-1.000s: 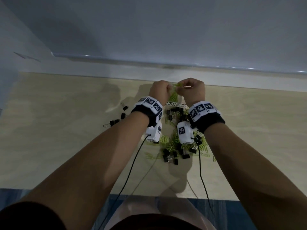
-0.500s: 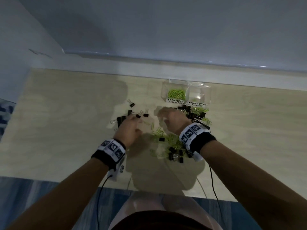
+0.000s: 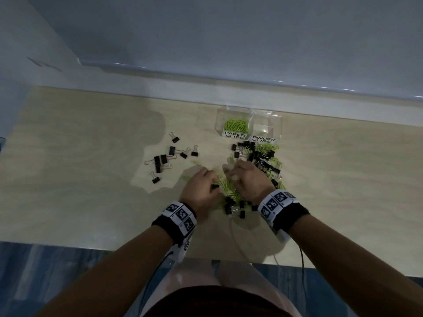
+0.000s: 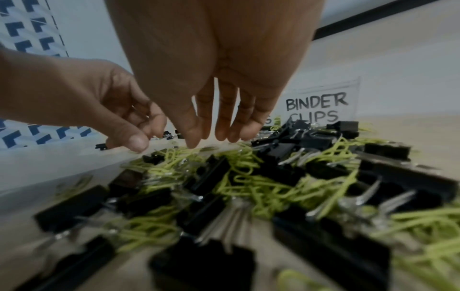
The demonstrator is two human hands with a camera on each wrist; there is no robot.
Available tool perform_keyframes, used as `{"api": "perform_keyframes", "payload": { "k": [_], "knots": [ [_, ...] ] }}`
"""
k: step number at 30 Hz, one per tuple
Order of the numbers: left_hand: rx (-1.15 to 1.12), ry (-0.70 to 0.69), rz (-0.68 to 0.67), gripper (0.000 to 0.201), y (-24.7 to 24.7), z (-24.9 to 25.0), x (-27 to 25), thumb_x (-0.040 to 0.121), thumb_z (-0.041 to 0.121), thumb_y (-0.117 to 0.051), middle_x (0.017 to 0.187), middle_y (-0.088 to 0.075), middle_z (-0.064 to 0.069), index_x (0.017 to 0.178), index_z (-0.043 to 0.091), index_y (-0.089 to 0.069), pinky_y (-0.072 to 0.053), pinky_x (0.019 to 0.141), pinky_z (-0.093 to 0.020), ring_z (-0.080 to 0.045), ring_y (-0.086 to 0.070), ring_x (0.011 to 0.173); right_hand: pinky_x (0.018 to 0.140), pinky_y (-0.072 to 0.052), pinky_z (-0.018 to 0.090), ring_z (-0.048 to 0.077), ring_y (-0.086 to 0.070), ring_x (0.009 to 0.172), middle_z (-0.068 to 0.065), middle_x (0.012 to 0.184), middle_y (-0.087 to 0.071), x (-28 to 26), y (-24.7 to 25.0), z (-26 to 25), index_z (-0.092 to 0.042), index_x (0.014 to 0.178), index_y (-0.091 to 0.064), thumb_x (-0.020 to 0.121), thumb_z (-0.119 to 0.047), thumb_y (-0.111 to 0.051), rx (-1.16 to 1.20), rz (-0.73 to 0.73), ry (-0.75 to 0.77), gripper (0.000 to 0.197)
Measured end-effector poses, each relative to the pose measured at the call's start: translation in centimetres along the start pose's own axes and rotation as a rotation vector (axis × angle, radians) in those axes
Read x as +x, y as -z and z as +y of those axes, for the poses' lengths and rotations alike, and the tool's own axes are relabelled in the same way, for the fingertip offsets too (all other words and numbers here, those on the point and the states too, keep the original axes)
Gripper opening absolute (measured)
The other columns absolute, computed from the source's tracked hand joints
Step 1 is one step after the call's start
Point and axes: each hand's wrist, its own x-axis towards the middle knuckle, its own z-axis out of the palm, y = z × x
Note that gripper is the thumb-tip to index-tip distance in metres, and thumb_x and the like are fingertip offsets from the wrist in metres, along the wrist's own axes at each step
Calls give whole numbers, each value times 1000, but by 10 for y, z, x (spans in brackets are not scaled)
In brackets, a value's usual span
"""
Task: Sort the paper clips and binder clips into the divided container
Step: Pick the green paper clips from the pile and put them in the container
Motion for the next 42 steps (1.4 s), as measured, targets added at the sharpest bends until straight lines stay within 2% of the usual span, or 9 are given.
{"api": "perform_keyframes", "payload": {
  "k": [3, 7, 11, 17, 21, 25, 29, 34, 42],
  "knots": [
    [5, 44, 29, 44, -6, 6, -1, 79, 41, -62, 105, -55, -13, 103, 5, -55, -48, 76, -39, -28, -55, 93, 86, -49, 44, 30, -47, 108, 10, 114, -51, -1, -5, -17, -14, 120, -57, 81, -19, -64, -14, -112, -76, 40],
    [31, 84, 116, 20, -8, 10, 1, 81, 17, -62, 100, -59, -12, 98, 8, -56, -50, 74, -39, -29, -58, 90, 97, -39, 41, 33, -40, 118, 14, 126, -45, 4, -8, -28, -11, 131, -47, 83, -17, -62, -66, -176, -113, 50],
    [17, 80, 122, 17, -6, 7, 3, 79, 12, -56, 95, -60, -9, 95, 10, -57, -51, 72, -38, -28, -58, 88, 82, -47, 40, 34, -53, 101, 15, 108, -54, 1, -4, -25, -8, 116, -60, 86, -8, -53, 23, -114, -125, 31],
    [47, 116, 164, 28, -8, 14, 6, 82, 33, -63, 103, -57, -6, 98, 11, -58, -52, 75, -37, -24, -55, 94, 68, -47, 33, 28, -58, 78, 10, 94, -56, -6, -5, -10, -2, 87, -64, 86, -5, -50, 36, -89, -236, 14],
    [80, 104, 171, 20, -7, 25, 13, 86, 22, -60, 106, -57, -8, 102, 11, -56, -50, 78, -36, -25, -55, 99, 63, -42, 25, 23, -57, 72, 7, 86, -58, -10, -4, -5, -3, 78, -64, 82, -2, -56, 92, -27, -258, 10],
    [160, 40, 74, 31, 1, 26, 9, 82, 7, -58, 108, -56, -12, 112, 9, -49, -52, 76, -39, -29, -57, 93, 69, -53, 30, 18, -59, 70, 4, 79, -64, -13, -4, 0, -8, 71, -66, 75, -2, -65, 200, 31, -318, 8],
    [270, -130, -64, 41, 18, 20, 4, 79, -7, -48, 107, -53, -15, 118, 6, -44, -50, 68, -41, -32, -57, 85, 64, -43, 7, 6, -58, 68, -3, 76, -64, -14, 8, 2, -12, 74, -69, 77, -3, -68, 353, 87, -409, 10],
    [305, -228, -98, 39, 52, 7, 8, 86, -1, -50, 104, -62, -7, 120, 17, -53, -49, 73, -33, -24, -59, 89, 74, -57, 29, 17, -68, 76, 1, 78, -71, 2, 30, 11, -18, 71, -70, 73, -3, -74, 558, 227, -519, 15],
    [103, -4, 188, 11, 81, -40, 19, 87, 9, -60, 99, -66, -12, 97, 7, -65, -47, 76, -32, -28, -62, 90, 70, -58, 24, 13, -69, 74, 1, 76, -71, 67, 96, 9, -11, 76, -69, 78, -6, -71, 670, 445, -499, 5]
  ]
}}
